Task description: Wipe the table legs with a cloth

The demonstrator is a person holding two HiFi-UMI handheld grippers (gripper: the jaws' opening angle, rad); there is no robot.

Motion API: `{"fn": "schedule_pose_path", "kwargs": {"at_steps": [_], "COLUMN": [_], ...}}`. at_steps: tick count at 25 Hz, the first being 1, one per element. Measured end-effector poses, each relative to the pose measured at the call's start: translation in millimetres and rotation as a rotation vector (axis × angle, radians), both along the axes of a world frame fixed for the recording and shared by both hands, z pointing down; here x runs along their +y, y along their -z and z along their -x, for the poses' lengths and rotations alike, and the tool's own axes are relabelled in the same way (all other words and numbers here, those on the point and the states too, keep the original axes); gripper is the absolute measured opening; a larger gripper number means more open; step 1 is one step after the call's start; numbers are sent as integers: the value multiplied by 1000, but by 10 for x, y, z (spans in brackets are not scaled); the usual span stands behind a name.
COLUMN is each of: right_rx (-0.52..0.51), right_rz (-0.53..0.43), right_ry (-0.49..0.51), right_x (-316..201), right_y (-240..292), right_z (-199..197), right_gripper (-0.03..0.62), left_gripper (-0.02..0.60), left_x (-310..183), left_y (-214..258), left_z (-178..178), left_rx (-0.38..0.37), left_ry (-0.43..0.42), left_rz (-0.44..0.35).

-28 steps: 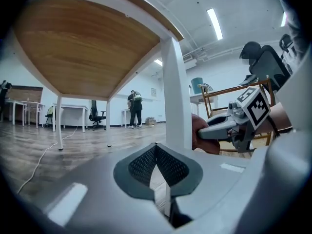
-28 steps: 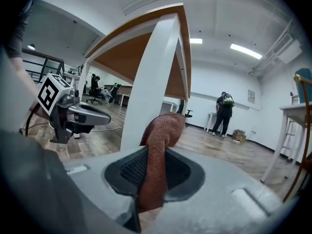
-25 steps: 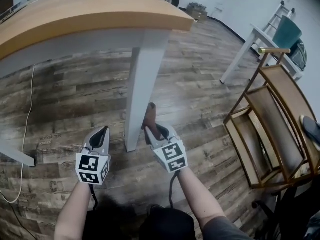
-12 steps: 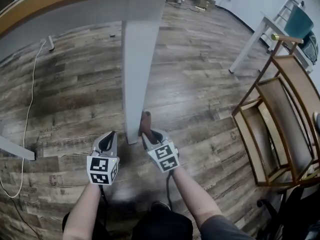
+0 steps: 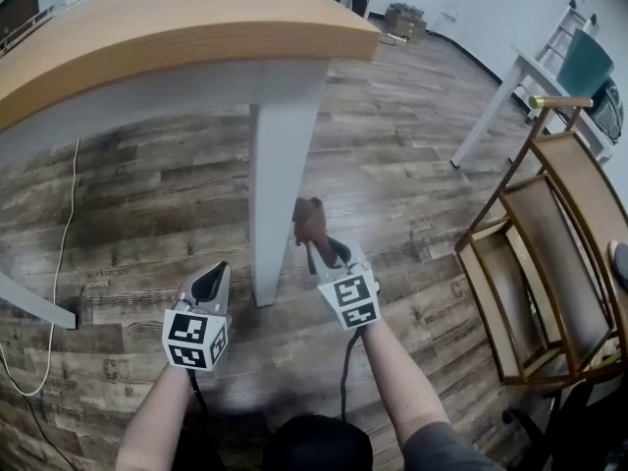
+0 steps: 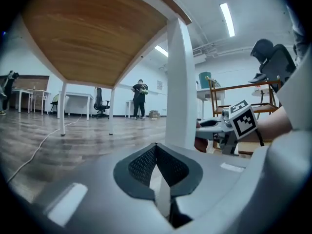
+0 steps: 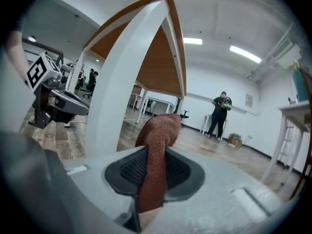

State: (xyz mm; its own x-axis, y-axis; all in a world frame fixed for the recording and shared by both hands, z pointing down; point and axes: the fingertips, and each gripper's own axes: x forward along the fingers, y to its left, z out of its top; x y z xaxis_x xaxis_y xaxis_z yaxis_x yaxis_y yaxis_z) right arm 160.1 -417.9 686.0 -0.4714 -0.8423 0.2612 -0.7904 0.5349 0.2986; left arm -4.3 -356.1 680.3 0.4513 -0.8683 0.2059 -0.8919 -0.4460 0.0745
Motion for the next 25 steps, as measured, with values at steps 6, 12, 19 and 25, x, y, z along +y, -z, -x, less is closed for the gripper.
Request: {"fn": "schedule_pose_path", "kwargs": {"at_steps": [6, 12, 19, 25], "right_rx": [105, 255, 279, 307], "right_rz": [-256, -514, -731, -677], "right_ry": [180, 283, 302, 306], "right_x": [-346, -460, -211, -174], "right_y": [1283, 2205, 2811, 2378], "right_z": [249, 627, 865, 870], "right_gripper": [64, 64, 64, 64], "left_gripper": [18, 18, 18, 18], "left_x": [-316, -477, -478, -393], "left_y": [715, 1099, 1470, 1252], "left_z": [140, 219, 329, 190], "left_rx": [-36, -57, -82, -71], "left_ry": [24, 31, 14, -21], "left_rz": [-159, -185, -229, -204]}}
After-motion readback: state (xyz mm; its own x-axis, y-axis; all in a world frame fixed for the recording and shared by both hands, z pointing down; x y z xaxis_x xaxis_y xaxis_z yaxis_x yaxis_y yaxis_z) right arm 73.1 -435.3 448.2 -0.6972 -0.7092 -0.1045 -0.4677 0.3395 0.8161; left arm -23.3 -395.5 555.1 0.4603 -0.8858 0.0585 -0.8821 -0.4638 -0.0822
